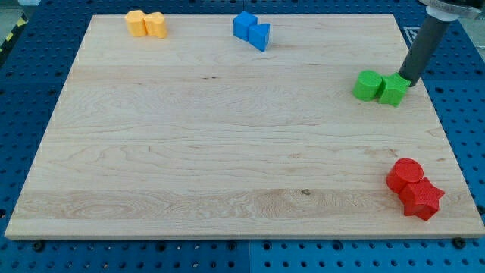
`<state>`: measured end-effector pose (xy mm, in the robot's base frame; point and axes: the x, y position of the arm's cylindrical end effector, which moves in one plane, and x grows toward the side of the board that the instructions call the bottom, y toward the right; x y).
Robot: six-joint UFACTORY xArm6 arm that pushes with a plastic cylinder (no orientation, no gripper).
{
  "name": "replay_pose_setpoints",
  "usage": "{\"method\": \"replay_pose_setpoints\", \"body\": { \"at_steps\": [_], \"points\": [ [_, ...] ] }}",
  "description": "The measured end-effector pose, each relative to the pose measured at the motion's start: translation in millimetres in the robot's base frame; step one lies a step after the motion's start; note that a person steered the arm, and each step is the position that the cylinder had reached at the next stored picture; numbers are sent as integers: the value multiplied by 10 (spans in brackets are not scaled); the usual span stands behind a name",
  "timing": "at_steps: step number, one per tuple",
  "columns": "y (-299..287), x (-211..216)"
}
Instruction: Separate green star from green circle
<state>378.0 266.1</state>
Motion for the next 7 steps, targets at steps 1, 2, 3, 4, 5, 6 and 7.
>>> {"method": "replay_pose_setpoints", "body": {
  "at_steps": [1, 2, 3, 4, 5, 6, 7],
  "points": [
    [-17, 201],
    [-138, 273],
    [-258, 255],
    [-436, 117],
    [-590, 2],
    [-663, 2],
    [-800, 20]
  ]
}}
